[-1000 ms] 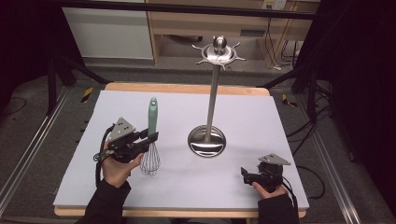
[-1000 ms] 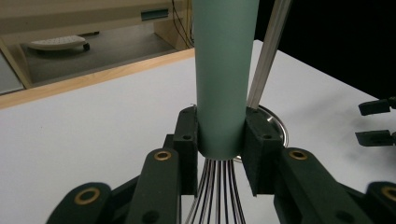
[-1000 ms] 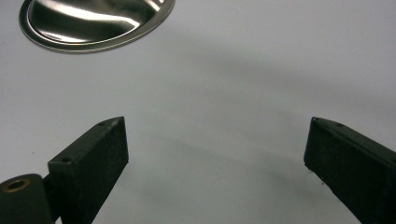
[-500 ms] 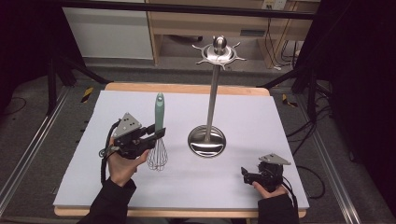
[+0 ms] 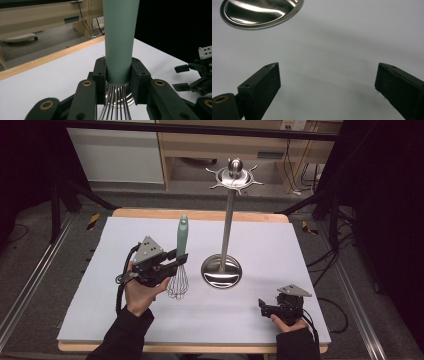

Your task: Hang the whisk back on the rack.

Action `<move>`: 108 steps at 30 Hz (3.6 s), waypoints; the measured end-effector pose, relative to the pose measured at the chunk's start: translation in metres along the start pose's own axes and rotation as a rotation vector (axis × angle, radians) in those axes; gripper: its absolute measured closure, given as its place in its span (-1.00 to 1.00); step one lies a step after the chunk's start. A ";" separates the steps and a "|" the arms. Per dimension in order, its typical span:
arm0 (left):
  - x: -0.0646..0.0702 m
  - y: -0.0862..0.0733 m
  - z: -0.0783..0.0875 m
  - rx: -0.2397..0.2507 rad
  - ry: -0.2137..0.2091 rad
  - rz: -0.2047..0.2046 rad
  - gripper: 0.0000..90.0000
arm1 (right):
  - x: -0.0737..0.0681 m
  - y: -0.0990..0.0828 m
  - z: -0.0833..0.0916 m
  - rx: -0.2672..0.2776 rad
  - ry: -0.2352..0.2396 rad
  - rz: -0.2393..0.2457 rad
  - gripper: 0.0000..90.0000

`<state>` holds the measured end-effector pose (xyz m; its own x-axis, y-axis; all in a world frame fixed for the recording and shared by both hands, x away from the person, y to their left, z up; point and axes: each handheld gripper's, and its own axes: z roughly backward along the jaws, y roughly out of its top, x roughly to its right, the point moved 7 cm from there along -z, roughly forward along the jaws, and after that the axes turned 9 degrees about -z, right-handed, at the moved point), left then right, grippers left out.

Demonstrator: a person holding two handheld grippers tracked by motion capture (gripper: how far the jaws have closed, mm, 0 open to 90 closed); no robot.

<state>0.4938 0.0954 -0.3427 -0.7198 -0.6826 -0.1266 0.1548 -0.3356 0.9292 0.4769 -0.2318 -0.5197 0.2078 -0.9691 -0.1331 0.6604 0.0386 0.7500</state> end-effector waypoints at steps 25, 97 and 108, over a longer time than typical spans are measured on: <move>0.026 0.032 -0.013 0.014 -0.047 -0.060 0.53 | 0.001 0.000 0.000 -0.002 0.002 -0.010 -0.85; 0.045 0.100 -0.068 0.000 -0.051 -0.108 0.52 | 0.001 0.000 -0.001 -0.004 0.004 -0.011 -0.85; 0.041 0.099 -0.079 0.015 -0.032 -0.120 0.52 | 0.001 0.000 -0.001 -0.005 0.006 -0.008 -0.85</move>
<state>0.5327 -0.0172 -0.2832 -0.7536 -0.6169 -0.2267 0.0559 -0.4039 0.9131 0.4777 -0.2325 -0.5206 0.2071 -0.9678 -0.1430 0.6654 0.0322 0.7458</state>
